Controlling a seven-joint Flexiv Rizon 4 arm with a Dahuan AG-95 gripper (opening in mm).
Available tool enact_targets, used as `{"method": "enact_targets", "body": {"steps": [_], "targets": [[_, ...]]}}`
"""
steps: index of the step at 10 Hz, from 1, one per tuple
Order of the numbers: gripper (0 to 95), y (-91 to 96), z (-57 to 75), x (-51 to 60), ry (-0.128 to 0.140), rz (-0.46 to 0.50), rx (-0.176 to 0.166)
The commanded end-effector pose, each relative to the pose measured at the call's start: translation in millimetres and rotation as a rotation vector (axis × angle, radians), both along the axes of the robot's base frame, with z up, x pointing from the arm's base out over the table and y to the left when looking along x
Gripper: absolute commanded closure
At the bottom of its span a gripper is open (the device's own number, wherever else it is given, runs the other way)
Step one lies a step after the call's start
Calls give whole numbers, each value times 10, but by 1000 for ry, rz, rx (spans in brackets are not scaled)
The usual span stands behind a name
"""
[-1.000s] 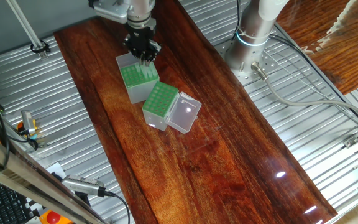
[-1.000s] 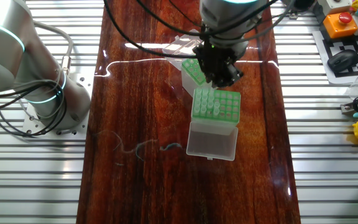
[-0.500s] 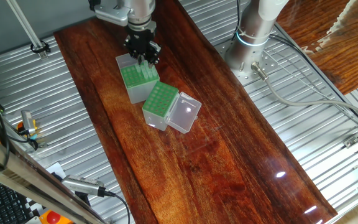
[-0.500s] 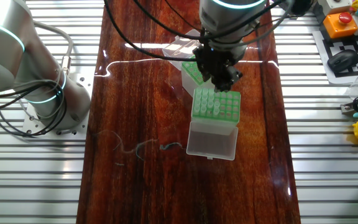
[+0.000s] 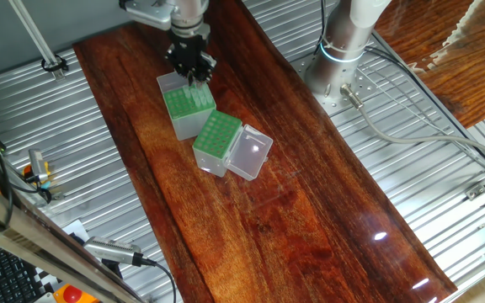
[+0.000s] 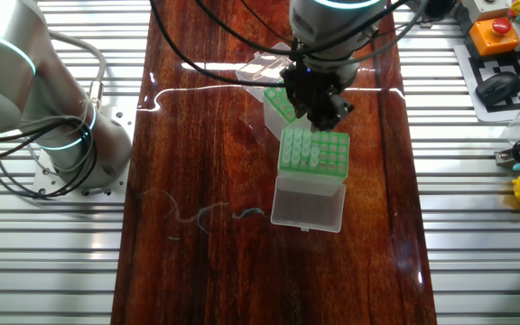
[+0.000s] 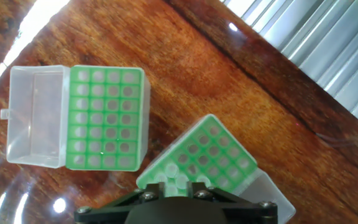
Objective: Transfer all large pipette tips from one holder to another
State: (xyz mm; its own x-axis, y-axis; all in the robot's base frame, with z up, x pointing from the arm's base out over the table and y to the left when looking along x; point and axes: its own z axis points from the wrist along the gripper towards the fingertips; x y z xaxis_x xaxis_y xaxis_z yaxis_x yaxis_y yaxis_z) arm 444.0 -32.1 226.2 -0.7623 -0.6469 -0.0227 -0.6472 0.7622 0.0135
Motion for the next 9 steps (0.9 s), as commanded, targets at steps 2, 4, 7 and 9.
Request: {"method": "enact_targets", "body": {"steps": [2, 4, 7, 9], "targets": [[950, -3, -11, -8, 11, -25, -36], [950, -11, -24, -9, -4, -14, -25], [950, -173, -88, 294, -11, 42, -23], [950, -314, -114, 494, -2, 68, -23]]}}
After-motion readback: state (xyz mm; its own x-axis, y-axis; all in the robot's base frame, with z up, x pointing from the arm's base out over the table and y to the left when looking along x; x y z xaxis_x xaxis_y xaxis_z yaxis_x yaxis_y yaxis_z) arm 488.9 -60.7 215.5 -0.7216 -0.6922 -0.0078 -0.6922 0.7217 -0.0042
